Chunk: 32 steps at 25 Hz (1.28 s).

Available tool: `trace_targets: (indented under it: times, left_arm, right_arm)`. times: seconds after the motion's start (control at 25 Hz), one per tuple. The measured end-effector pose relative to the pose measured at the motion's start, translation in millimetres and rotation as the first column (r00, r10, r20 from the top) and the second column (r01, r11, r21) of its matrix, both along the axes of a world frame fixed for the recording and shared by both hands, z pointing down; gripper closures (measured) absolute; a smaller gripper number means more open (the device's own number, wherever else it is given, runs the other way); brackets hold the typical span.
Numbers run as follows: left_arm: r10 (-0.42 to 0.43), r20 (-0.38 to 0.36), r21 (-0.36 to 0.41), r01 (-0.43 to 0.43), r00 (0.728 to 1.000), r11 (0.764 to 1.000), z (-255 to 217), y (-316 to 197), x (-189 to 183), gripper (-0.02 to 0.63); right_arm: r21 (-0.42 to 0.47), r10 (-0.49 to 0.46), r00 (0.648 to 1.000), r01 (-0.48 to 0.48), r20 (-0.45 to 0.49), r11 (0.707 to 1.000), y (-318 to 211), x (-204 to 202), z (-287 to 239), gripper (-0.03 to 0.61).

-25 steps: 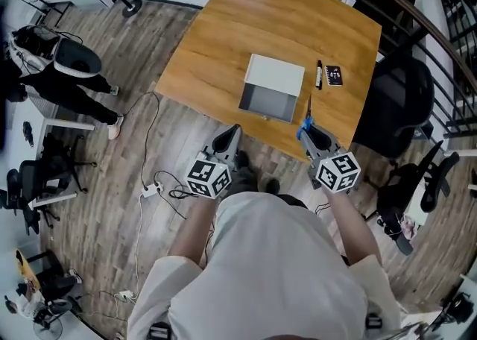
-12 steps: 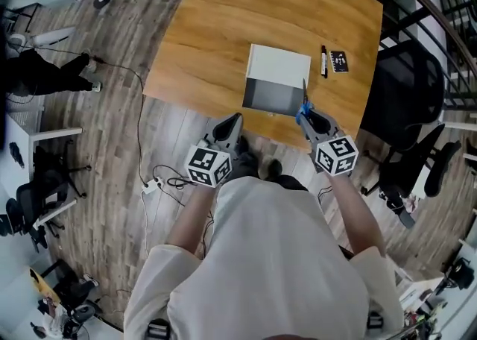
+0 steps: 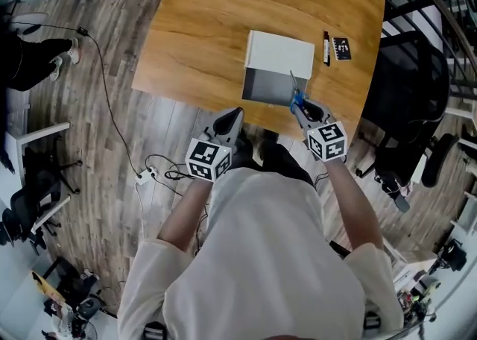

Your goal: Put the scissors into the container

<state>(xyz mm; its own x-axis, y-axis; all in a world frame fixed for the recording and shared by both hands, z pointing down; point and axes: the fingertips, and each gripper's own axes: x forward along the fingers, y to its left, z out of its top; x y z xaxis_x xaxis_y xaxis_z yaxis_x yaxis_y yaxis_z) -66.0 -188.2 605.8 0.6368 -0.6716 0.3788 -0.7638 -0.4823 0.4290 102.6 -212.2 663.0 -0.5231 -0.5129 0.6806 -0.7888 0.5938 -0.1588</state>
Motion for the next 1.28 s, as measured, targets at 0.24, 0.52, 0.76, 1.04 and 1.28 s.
trace_targets:
  times: [0.24, 0.52, 0.76, 1.04, 1.28]
  left_arm:
    - [-0.037, 0.012, -0.047, 0.038, 0.999, 0.998, 32.7, -8.0, 2.1, 0.62]
    - [-0.163, 0.011, -0.086, 0.163, 0.987, 0.983, 41.2, -13.3, -8.1, 0.62]
    - [-0.226, 0.01, -0.107, 0.226, 0.974, 0.968, 48.7, -11.9, -10.0, 0.62]
    - [-0.286, 0.019, -0.118, 0.287, 0.958, 0.951, 56.9, -14.0, -19.6, 0.62]
    - [-0.319, 0.025, -0.138, 0.319, 0.947, 0.938, 64.2, -10.8, -21.9, 0.62]
  right_arm:
    - [-0.093, -0.142, 0.987, 0.135, -0.08, 0.987, -0.4, -11.0, 48.1, 0.497]
    - [-0.21, -0.294, 0.936, 0.253, -0.196, 0.944, -6.2, -15.0, 91.7, 0.497]
    - [-0.284, -0.424, 0.864, 0.349, -0.271, 0.893, -11.2, -20.9, 118.1, 0.497]
    - [-0.329, -0.496, 0.796, 0.392, -0.347, 0.859, -24.9, -21.0, 130.7, 0.497]
    - [-0.378, -0.535, 0.745, 0.399, -0.397, 0.836, -30.2, -22.1, 153.2, 0.497]
